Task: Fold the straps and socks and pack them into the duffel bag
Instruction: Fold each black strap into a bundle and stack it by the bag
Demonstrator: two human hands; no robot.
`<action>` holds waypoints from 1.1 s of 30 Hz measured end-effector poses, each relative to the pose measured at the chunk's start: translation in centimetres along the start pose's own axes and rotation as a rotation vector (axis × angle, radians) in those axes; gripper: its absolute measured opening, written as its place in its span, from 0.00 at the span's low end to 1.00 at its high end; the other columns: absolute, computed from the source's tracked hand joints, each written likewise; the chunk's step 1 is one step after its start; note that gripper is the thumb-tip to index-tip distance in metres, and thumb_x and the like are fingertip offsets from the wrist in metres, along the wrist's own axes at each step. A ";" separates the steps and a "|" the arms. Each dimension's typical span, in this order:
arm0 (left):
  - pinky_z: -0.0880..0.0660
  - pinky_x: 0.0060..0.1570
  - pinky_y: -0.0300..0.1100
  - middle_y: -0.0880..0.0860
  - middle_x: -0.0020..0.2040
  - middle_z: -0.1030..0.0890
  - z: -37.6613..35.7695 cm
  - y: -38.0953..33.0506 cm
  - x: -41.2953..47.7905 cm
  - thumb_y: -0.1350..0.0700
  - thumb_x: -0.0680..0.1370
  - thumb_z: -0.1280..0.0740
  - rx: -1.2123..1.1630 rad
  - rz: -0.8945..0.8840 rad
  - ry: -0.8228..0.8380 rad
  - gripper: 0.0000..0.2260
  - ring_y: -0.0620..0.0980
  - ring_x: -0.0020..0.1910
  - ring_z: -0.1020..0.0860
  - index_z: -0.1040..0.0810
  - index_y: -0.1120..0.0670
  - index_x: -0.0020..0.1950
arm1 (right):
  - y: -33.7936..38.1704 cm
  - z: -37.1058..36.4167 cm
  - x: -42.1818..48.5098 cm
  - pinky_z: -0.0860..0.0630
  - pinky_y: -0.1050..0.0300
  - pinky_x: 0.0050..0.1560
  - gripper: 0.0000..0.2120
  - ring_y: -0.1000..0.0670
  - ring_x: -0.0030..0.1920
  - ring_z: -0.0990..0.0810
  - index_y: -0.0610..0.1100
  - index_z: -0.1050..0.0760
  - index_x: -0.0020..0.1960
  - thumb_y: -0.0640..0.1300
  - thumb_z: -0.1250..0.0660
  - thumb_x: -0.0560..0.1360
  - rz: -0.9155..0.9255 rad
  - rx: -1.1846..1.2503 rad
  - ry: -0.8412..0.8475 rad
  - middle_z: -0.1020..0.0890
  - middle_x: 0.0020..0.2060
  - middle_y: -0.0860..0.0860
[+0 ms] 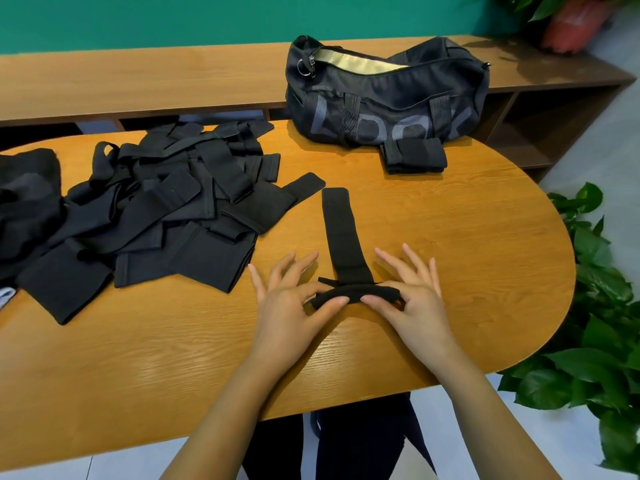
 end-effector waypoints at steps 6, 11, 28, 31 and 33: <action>0.73 0.70 0.58 0.42 0.74 0.34 0.0 0.0 -0.1 0.32 0.70 0.37 0.080 -0.025 0.006 0.22 0.48 0.77 0.47 0.17 0.42 0.55 | 0.4 0.3 0.0 0.62 0.49 0.77 0.14 0.60 0.76 0.49 0.59 0.24 0.52 0.64 0.40 0.73 -0.041 0.042 0.011 0.37 0.67 0.73; 0.72 0.71 0.55 0.42 0.72 0.31 0.0 0.1 0.0 0.32 0.72 0.43 -0.003 0.039 -0.048 0.24 0.45 0.76 0.45 0.16 0.45 0.52 | 0.6 0.5 0.0 0.62 0.54 0.75 0.13 0.72 0.72 0.55 0.58 0.22 0.48 0.63 0.33 0.68 -0.065 0.087 -0.027 0.42 0.62 0.85; 0.66 0.72 0.61 0.48 0.70 0.29 -0.1 0.2 -0.1 0.41 0.71 0.32 0.087 0.142 -0.111 0.12 0.52 0.75 0.41 0.27 0.47 0.47 | 0.3 0.1 -0.1 0.38 0.42 0.72 0.13 0.52 0.74 0.43 0.49 0.28 0.44 0.54 0.27 0.69 -0.187 0.043 -0.131 0.27 0.66 0.54; 0.66 0.72 0.62 0.47 0.73 0.33 0.1 -0.1 0.0 0.43 0.73 0.32 0.112 0.059 -0.105 0.17 0.54 0.77 0.44 0.26 0.44 0.60 | 0.4 0.2 -0.2 0.43 0.40 0.74 0.24 0.52 0.76 0.46 0.52 0.30 0.62 0.54 0.27 0.69 -0.103 0.014 -0.136 0.31 0.70 0.55; 0.69 0.70 0.64 0.42 0.72 0.31 0.2 -0.2 -0.1 0.41 0.75 0.36 0.115 -0.047 -0.064 0.15 0.52 0.77 0.44 0.22 0.42 0.59 | 0.3 0.2 -0.3 0.54 0.39 0.76 0.22 0.52 0.78 0.48 0.56 0.28 0.66 0.56 0.31 0.74 0.026 -0.069 -0.098 0.32 0.71 0.59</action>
Point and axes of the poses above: each hand's wrist, its own x-axis towards the middle knuckle, its own z-axis out of the back of the hand, y = z × x, the point moved 1 cm from there along x, towards the middle knuckle
